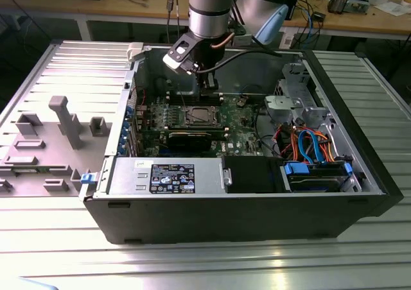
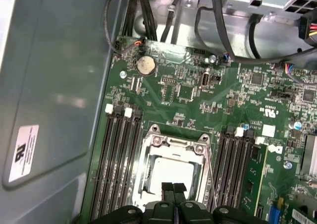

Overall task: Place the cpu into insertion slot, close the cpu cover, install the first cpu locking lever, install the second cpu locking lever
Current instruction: 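Install the first cpu locking lever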

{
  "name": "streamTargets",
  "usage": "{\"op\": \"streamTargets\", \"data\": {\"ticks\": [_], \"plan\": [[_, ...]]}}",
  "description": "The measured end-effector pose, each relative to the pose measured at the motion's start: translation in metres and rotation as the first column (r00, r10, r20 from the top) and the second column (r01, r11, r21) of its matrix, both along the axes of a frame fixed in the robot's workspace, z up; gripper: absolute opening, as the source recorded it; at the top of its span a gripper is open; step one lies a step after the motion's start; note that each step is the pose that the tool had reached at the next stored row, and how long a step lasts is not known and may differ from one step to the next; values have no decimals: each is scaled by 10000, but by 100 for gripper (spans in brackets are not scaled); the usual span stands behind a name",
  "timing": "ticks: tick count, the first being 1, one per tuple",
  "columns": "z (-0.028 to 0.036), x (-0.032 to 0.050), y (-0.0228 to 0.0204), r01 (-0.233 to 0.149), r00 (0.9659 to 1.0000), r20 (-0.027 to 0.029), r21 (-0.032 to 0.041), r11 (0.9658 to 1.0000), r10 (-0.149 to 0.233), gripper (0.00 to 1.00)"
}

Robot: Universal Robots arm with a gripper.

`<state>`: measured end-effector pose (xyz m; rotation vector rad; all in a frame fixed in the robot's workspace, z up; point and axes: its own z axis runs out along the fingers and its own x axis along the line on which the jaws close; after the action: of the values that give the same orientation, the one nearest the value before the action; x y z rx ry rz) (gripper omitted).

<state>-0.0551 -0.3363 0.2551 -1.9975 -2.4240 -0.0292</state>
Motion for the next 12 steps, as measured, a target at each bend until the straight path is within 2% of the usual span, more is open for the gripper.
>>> {"op": "streamTargets", "data": {"ticks": [3, 12], "plan": [[-1, -60, 1, -2, 10000, 7, -1, 10000, 2, 11], [-1, -64, 1, -3, 10000, 7, -1, 10000, 3, 11]]}}
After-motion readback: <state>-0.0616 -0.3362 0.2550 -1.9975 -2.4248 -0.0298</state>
